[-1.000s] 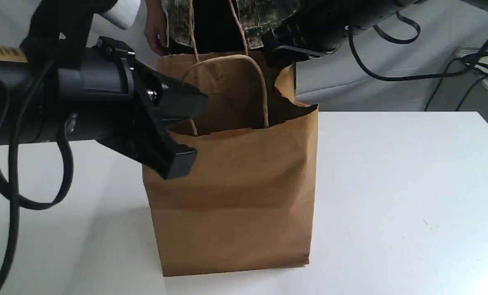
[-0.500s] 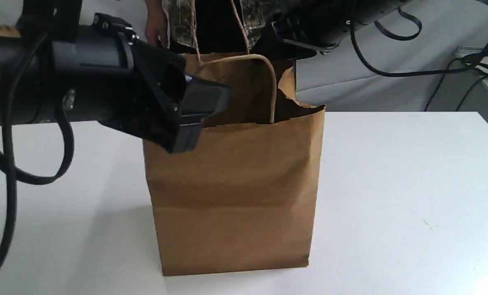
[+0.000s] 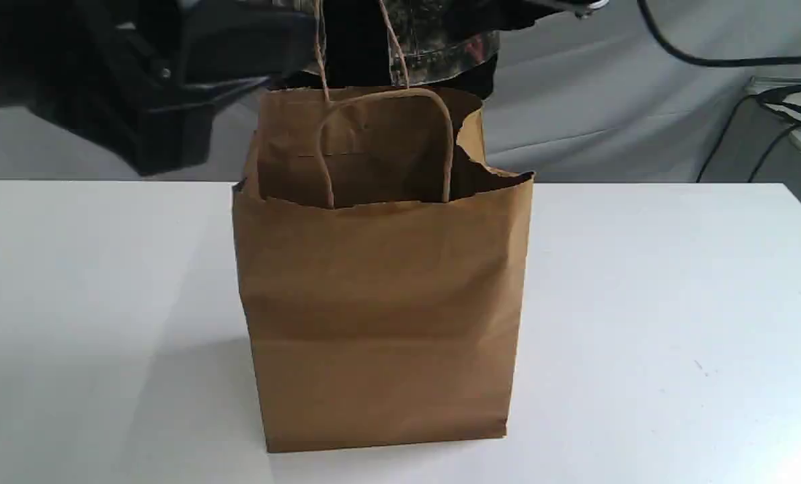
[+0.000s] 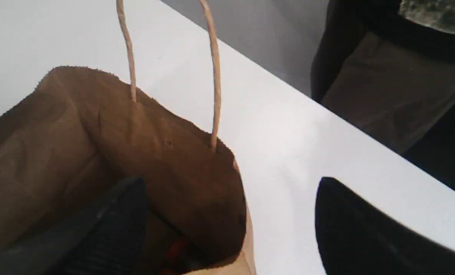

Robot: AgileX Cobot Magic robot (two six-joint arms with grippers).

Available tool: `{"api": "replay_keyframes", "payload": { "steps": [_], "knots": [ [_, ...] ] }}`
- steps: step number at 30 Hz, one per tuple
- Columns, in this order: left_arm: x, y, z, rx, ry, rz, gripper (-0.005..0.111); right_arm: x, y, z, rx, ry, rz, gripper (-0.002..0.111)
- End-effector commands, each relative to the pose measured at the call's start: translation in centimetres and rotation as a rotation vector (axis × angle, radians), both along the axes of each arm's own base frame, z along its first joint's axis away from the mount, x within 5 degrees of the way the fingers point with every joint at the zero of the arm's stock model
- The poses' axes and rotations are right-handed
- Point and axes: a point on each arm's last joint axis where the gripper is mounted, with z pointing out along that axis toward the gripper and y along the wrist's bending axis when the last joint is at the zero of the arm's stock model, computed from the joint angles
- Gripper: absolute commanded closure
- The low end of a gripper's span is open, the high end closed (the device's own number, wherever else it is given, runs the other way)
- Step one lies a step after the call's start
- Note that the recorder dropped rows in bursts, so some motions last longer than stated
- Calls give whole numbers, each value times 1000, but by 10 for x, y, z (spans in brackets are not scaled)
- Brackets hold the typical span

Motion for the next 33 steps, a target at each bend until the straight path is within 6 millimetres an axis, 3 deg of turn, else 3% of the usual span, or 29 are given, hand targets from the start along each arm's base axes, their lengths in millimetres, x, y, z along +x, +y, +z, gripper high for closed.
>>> {"api": "replay_keyframes", "payload": {
  "steps": [1, 10, 14, 20, 23, 29, 33],
  "knots": [
    [-20, 13, 15, -25, -56, -1, 44, -21, -13, 26, -36, -61, -62, 46],
    [-72, 62, 37, -64, -130, 125, 44, -89, -44, 94, -31, -243, -163, 48],
    [-98, 93, 35, -80, -75, 247, 44, -116, -57, 101, -63, -329, -198, 48],
    [-142, 130, 37, -169, -121, 316, 44, -160, -83, 74, -107, -429, -317, 48],
    [-164, 148, 34, -214, -144, 339, 44, -179, -90, 49, -69, -512, -333, 48],
    [-198, 175, 11, -196, -66, 393, 44, -230, -98, -2, 42, -720, -288, 51],
    [-218, 192, -2, -233, -48, 422, 44, -256, -104, -33, 117, -745, -289, 52]
  ]
}}
